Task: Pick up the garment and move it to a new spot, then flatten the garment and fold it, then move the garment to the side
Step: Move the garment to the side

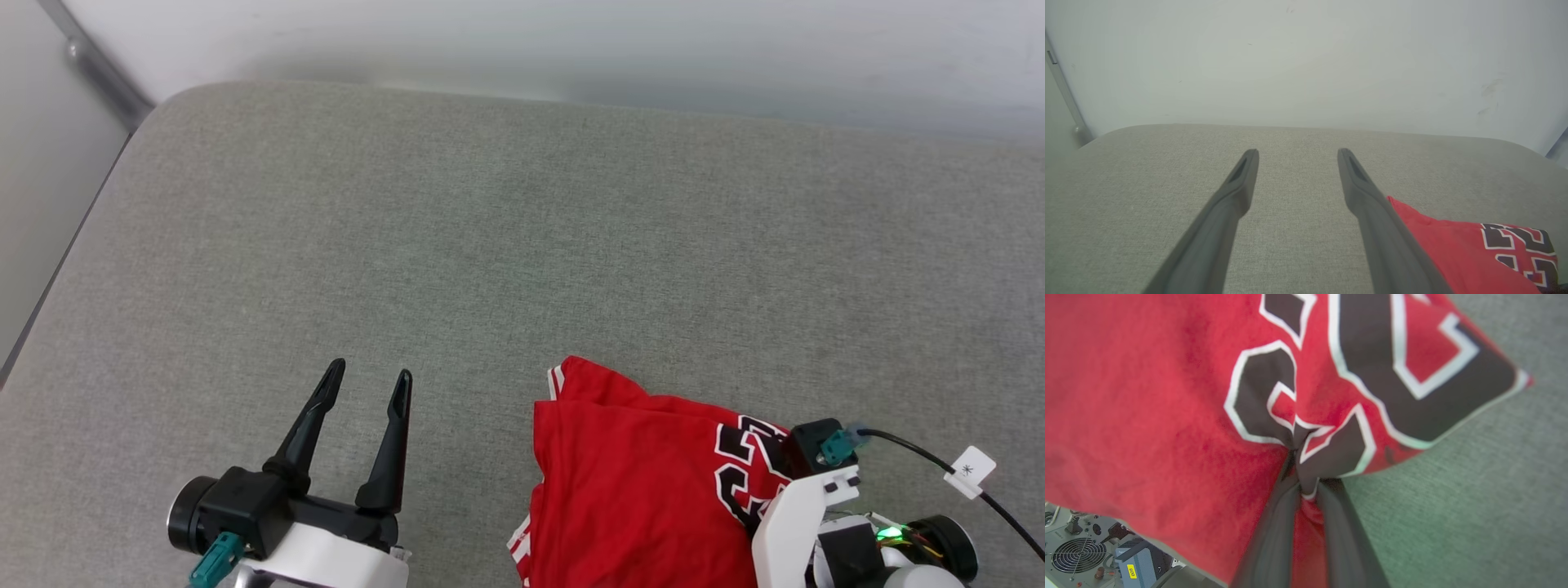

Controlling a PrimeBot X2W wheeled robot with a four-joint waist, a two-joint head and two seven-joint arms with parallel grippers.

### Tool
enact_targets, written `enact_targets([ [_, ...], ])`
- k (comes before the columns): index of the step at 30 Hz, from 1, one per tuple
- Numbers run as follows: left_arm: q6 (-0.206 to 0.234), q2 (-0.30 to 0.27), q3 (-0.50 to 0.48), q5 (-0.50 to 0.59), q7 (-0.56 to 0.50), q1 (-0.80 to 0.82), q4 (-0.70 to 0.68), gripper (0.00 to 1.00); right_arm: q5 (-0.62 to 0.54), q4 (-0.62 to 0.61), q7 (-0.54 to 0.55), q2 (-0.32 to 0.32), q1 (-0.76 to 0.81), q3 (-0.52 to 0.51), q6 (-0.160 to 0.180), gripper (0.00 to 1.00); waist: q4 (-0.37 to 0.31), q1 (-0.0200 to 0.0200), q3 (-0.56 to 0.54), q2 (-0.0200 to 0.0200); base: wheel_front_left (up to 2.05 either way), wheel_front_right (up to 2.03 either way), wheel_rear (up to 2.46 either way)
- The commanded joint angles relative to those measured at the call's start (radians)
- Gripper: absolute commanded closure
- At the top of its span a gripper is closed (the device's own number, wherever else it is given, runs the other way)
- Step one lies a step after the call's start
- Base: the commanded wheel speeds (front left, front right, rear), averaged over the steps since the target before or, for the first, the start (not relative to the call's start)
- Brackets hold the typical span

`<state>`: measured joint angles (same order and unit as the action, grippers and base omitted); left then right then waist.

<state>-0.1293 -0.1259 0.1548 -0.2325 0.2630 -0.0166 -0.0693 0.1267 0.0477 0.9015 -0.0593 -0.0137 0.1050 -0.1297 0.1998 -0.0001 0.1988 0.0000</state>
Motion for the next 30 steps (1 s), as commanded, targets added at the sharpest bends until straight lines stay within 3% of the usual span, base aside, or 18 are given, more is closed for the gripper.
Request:
enact_targets([
  [1,-0.002,-0.004,0.0,0.004,0.002,-0.004,0.003,0.0,-0.026,0.059,-0.007,0.002,0.019,0.015,0.0,1.0,-0.009,0.0001,-0.01,0.0,0.0,0.0,0.0],
  [4,-0.002,-0.001,0.006,0.003,0.002,-0.017,0.003,0.0,-0.046,0.037,-0.033,-0.026,-0.012,0.023,0.0,1.0,-0.028,0.0001,-0.023,0.0,0.0,0.0,0.0],
  [9,-0.002,-0.009,0.051,0.007,0.002,-0.01,-0.005,0.0,-0.11,-0.034,-0.036,-0.139,-0.058,0.074,0.0,1.0,-0.085,0.0001,-0.021,0.0,0.0,0.0,0.0],
  [17,-0.002,-0.009,0.137,0.014,0.002,0.045,-0.009,0.0,-0.111,-0.177,0.037,-0.419,-0.149,0.161,-0.001,1.0,-0.198,0.0001,0.033,0.0,0.0,0.0,0.0],
  [21,-0.002,-0.014,0.163,0.016,0.002,0.083,-0.024,0.0,-0.097,-0.216,0.046,-0.561,-0.198,0.168,-0.001,1.0,-0.257,0.0001,0.088,0.0,0.0,0.0,0.0],
  [30,-0.002,-0.067,0.233,0.028,0.002,0.179,-0.043,0.0,-0.089,-0.168,-0.009,-0.735,-0.293,0.078,0.0,1.0,-0.364,0.0001,0.252,0.0,0.0,0.0,0.0],
])
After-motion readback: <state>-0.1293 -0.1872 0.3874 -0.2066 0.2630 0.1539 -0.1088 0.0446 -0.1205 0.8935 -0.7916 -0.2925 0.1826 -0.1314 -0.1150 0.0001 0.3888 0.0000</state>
